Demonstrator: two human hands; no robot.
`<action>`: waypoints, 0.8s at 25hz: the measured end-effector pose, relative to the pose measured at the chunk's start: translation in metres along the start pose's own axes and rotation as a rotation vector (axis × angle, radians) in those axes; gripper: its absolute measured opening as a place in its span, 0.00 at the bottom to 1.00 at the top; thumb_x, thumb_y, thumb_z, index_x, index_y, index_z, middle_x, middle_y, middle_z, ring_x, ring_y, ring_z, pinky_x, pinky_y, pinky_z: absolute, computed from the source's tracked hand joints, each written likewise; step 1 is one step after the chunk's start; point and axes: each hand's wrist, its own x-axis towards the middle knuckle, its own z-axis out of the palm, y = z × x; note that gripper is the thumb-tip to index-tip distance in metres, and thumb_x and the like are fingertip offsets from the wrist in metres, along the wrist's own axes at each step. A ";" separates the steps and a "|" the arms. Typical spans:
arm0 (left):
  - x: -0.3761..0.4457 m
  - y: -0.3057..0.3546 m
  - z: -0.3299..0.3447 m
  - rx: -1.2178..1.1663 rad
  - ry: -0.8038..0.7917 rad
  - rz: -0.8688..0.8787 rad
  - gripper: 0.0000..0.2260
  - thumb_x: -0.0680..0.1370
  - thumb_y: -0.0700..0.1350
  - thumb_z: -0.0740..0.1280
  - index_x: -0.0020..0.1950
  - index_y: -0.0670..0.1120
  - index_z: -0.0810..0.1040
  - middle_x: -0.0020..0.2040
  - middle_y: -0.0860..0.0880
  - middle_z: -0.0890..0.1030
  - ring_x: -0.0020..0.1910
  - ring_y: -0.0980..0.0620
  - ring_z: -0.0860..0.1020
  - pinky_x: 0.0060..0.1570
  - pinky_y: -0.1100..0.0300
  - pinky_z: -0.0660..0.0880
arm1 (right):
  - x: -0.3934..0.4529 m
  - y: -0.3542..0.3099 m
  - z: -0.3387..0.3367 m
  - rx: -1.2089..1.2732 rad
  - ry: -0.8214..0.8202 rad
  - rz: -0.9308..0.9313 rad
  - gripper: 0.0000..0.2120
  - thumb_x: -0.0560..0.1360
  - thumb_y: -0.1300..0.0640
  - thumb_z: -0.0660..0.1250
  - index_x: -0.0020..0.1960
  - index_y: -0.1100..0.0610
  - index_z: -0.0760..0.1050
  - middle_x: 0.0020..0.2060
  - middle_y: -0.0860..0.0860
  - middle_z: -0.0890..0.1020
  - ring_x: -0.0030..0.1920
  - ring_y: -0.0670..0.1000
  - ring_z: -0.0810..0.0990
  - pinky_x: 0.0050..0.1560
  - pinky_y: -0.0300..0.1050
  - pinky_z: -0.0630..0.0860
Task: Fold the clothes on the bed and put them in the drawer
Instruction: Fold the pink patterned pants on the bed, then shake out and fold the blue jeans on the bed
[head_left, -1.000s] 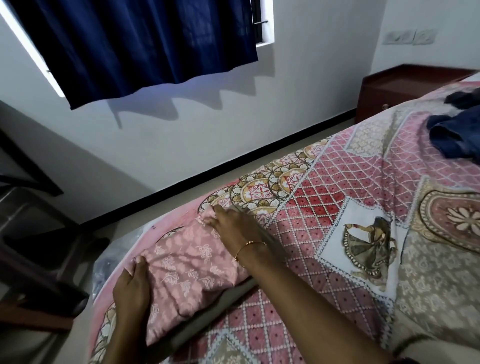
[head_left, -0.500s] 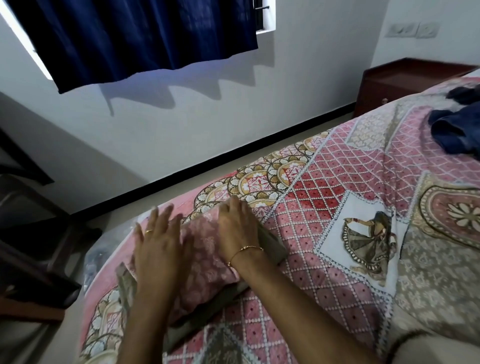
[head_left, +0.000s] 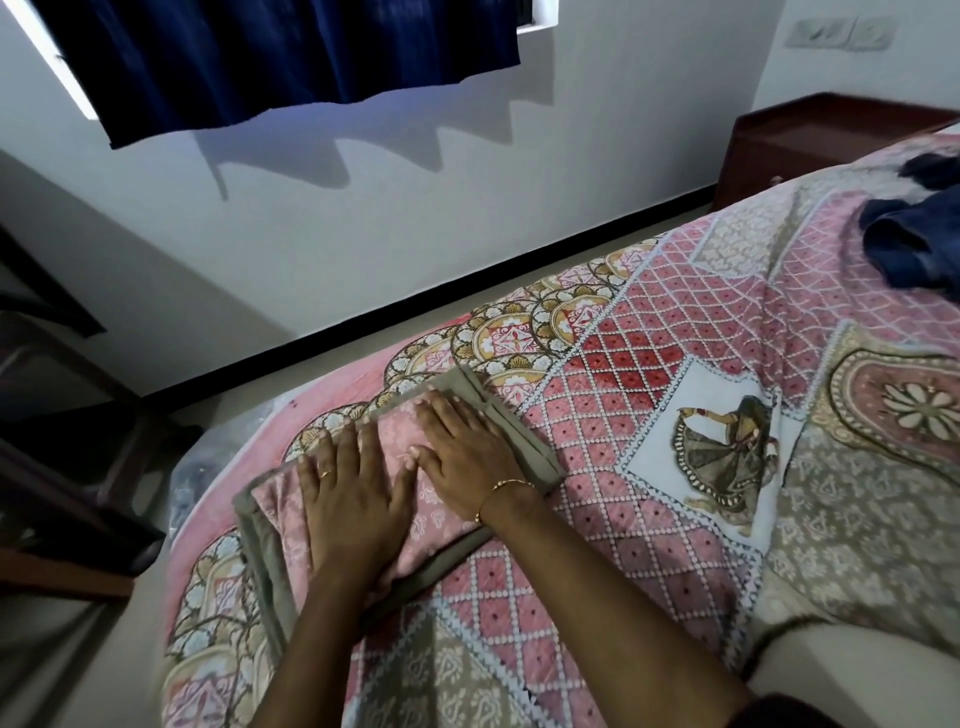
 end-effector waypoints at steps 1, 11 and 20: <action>0.000 0.000 0.000 0.002 -0.014 0.001 0.40 0.70 0.66 0.32 0.78 0.48 0.45 0.78 0.45 0.49 0.77 0.46 0.45 0.72 0.51 0.35 | 0.000 0.001 -0.002 0.004 -0.013 -0.006 0.27 0.81 0.47 0.49 0.77 0.54 0.48 0.77 0.50 0.48 0.76 0.53 0.48 0.74 0.53 0.50; 0.006 0.057 -0.055 -0.033 0.004 -0.029 0.29 0.80 0.53 0.55 0.77 0.42 0.51 0.78 0.43 0.49 0.76 0.43 0.42 0.74 0.47 0.39 | -0.042 0.043 -0.077 0.124 -0.010 0.174 0.23 0.82 0.49 0.48 0.76 0.55 0.52 0.77 0.50 0.48 0.70 0.58 0.65 0.63 0.55 0.71; -0.033 0.386 -0.054 -0.437 -0.114 0.525 0.23 0.80 0.47 0.55 0.74 0.42 0.60 0.77 0.43 0.55 0.76 0.44 0.48 0.73 0.50 0.46 | -0.183 0.242 -0.177 0.110 0.191 0.726 0.30 0.74 0.56 0.64 0.73 0.55 0.58 0.71 0.58 0.64 0.65 0.59 0.72 0.63 0.52 0.70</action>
